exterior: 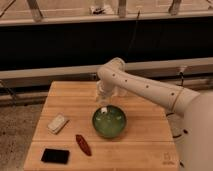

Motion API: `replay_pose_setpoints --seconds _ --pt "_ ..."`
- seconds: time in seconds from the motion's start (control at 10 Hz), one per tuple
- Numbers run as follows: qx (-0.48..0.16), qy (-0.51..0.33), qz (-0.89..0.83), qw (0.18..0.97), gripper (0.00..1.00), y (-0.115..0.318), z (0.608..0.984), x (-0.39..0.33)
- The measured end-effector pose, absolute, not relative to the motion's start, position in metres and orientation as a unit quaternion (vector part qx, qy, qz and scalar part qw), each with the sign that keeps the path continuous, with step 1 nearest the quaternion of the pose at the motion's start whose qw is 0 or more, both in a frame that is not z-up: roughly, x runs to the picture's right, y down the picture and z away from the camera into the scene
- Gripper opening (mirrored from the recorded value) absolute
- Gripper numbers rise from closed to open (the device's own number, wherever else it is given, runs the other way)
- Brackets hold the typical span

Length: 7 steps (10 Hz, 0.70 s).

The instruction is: Place the bottle in the ceramic bowl

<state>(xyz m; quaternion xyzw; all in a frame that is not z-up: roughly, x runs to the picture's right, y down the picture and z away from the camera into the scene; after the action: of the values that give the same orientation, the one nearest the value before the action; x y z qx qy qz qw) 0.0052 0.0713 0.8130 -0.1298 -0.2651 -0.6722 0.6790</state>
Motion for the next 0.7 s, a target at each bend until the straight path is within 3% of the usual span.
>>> replay_pose_setpoints --seconds 0.7 --pt "-0.142 -0.271 -0.659 0.687 0.0 0.098 0.801 0.021"
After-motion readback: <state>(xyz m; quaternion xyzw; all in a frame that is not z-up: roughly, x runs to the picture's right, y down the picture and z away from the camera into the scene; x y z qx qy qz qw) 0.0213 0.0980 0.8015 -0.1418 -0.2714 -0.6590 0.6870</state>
